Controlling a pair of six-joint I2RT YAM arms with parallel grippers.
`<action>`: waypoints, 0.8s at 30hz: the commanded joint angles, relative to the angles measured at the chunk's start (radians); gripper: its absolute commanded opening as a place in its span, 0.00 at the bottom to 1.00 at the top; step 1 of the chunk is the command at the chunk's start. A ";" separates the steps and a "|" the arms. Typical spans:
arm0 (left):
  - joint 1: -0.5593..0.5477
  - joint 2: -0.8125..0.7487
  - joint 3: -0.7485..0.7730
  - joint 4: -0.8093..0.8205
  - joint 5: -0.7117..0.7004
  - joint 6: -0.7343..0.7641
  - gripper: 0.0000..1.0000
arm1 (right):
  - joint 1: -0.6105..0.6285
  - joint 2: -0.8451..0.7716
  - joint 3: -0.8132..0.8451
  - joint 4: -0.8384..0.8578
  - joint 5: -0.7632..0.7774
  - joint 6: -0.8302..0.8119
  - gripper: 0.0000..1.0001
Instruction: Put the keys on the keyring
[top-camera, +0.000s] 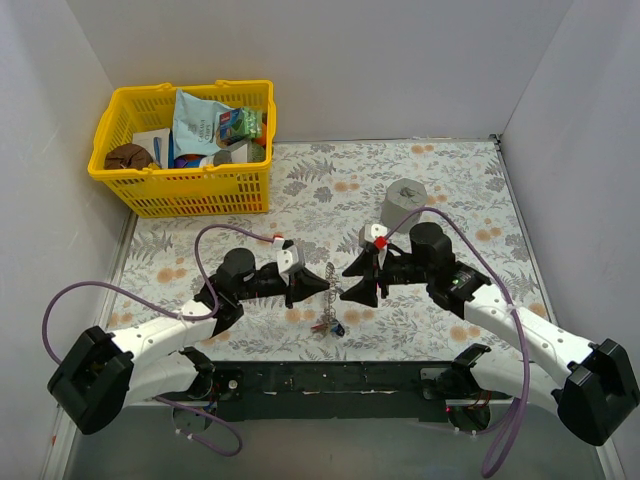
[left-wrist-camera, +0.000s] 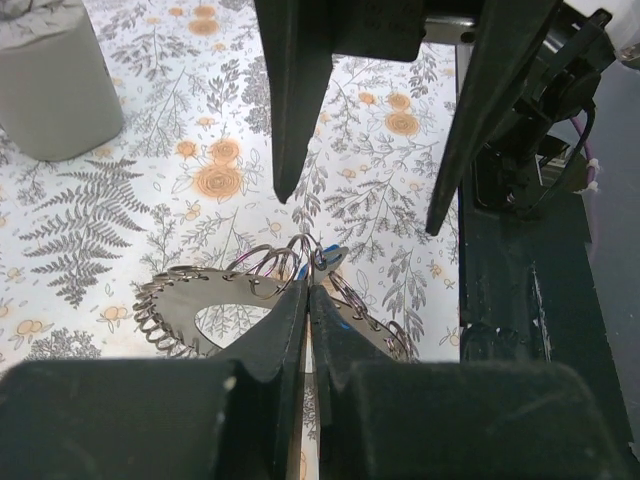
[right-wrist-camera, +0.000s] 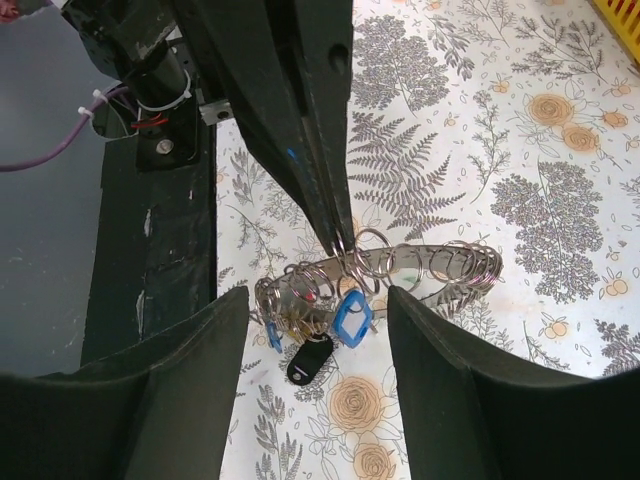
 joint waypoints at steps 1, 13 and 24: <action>0.000 0.022 0.009 0.039 0.001 -0.011 0.00 | 0.000 -0.026 -0.017 0.027 -0.047 -0.002 0.65; 0.000 0.040 0.009 0.068 0.012 -0.005 0.00 | -0.002 0.038 -0.009 0.042 -0.167 -0.003 0.50; 0.000 0.017 0.006 0.062 0.033 0.001 0.00 | -0.002 0.060 0.024 0.055 -0.086 -0.013 0.49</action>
